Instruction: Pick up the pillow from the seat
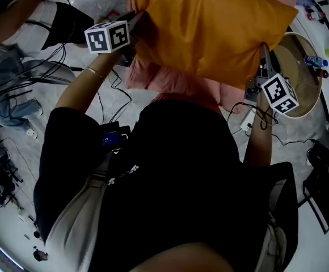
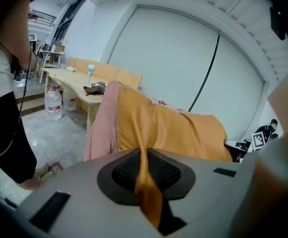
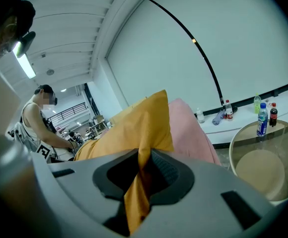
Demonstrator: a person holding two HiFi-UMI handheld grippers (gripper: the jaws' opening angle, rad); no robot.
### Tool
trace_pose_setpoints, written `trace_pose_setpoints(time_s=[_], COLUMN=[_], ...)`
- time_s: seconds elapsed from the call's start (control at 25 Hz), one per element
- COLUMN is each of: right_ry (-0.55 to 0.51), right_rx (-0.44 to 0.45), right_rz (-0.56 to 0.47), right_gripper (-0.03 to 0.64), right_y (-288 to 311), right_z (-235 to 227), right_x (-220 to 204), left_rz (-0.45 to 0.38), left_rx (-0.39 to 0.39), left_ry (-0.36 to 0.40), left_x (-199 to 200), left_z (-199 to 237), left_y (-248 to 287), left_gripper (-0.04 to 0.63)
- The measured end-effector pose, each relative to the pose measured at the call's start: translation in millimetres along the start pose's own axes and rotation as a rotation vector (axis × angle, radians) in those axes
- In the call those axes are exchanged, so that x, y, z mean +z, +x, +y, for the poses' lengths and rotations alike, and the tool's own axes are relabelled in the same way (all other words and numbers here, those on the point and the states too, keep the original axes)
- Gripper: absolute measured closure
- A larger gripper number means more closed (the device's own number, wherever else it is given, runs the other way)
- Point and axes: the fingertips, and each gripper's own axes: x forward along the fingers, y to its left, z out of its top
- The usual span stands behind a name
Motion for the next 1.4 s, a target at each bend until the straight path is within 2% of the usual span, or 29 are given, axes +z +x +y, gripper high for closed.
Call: trace_pose_setpoints(time_s=[0.68,1.4], right_ry=[0.006,-0.003], right_rx=[0.026,0.048], right_rz=[-0.032,-0.11], right_gripper=[0.534,0.534], right_y=[-4,-14], right_z=[10,15], right_x=[20,60], left_rz=[-0.042,-0.093], left_rx=[0.003,-0.01], left_ry=[0.009,0.059], left_x=[25,68], left_z=[-9,-35], left_y=[-17,-29], left_gripper=[0.54,0.54])
